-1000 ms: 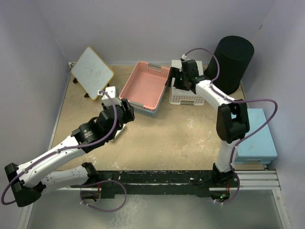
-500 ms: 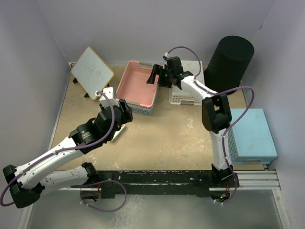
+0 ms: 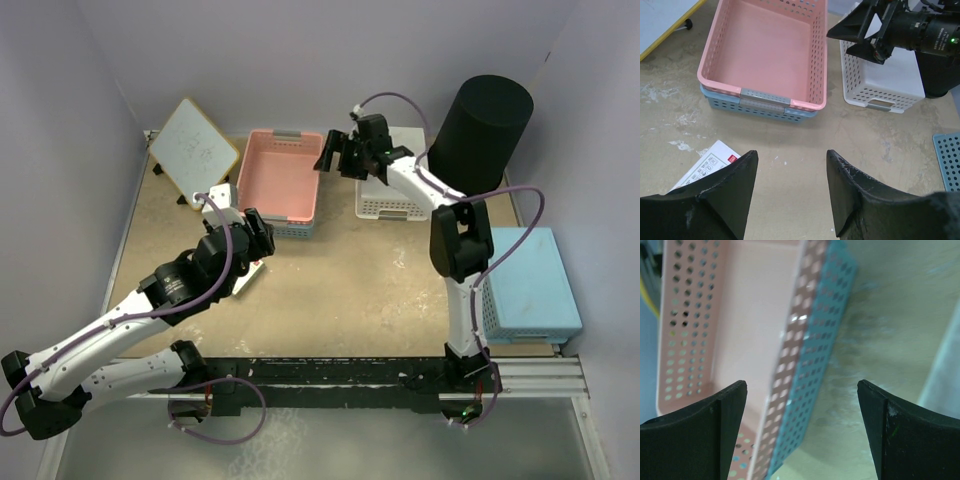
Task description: Turn the large container upside down
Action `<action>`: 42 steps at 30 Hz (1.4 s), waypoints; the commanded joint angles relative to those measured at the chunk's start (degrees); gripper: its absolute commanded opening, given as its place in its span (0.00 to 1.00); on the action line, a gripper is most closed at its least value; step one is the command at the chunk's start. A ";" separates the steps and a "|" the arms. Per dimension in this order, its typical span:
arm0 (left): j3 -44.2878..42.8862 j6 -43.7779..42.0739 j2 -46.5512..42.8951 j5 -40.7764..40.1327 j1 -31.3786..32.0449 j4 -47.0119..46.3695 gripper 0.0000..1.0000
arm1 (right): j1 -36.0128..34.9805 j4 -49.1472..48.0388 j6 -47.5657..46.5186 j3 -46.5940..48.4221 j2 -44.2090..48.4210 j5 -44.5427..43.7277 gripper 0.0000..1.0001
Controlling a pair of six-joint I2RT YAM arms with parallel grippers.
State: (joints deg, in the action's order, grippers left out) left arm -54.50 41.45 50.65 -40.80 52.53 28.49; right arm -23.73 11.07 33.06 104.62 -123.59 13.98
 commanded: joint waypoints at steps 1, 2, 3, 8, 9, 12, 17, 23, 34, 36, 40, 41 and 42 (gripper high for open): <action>-0.62 1.32 -0.71 -1.90 -0.06 -0.52 0.55 | 2.51 0.82 -0.93 2.22 0.53 -2.57 0.94; -0.65 1.57 -0.82 -2.21 -0.11 -0.44 0.57 | 2.62 1.44 -0.97 2.78 -0.14 -2.93 0.94; -0.63 1.73 -0.86 -2.53 -0.07 -0.36 0.58 | 2.77 2.05 -0.98 3.31 -0.86 -3.43 0.94; -1.04 2.40 -1.21 -2.59 -0.06 1.15 0.64 | 3.86 4.08 -0.07 5.89 -4.04 -6.25 0.95; -1.01 2.53 -1.46 -2.55 -0.06 1.46 0.64 | 4.20 4.35 0.17 6.32 -4.54 -6.92 0.95; -1.01 3.28 -2.11 -2.91 -0.11 2.52 0.65 | 5.08 7.57 0.16 9.40 -6.61 -11.47 0.95; -0.89 3.98 -3.57 -3.49 -0.07 3.62 0.65 | 8.44 12.51 1.74 10.32 -7.05 -17.41 0.96; -0.44 3.27 -3.05 -3.20 -0.06 2.52 0.65 | 10.28 8.75 2.03 6.46 -4.07 -15.47 0.96; -0.97 1.95 0.32 -1.88 -0.07 0.64 0.65 | 8.31 3.01 -1.45 1.71 3.55 -6.12 0.95; -0.62 1.43 0.62 -1.85 -0.06 -0.13 0.65 | 7.16 1.88 -2.43 -1.23 6.36 -4.42 0.95; -1.16 0.11 2.04 -2.39 -0.06 -0.74 0.65 | 5.27 0.29 -4.72 -10.51 14.66 -3.98 0.95; -1.54 -0.31 2.59 -2.81 -0.07 -0.83 0.65 | 5.13 -0.42 -4.97 -14.21 17.25 -4.60 0.95; -2.05 -0.84 3.31 -3.48 -0.07 -0.95 0.65 | 4.90 -1.12 -5.17 -18.03 20.50 -5.50 0.95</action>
State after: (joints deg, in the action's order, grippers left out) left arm -54.52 43.29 52.29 -42.46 52.53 30.37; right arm -17.26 13.61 30.83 95.42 -113.78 7.53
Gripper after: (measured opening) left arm 0.646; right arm 0.950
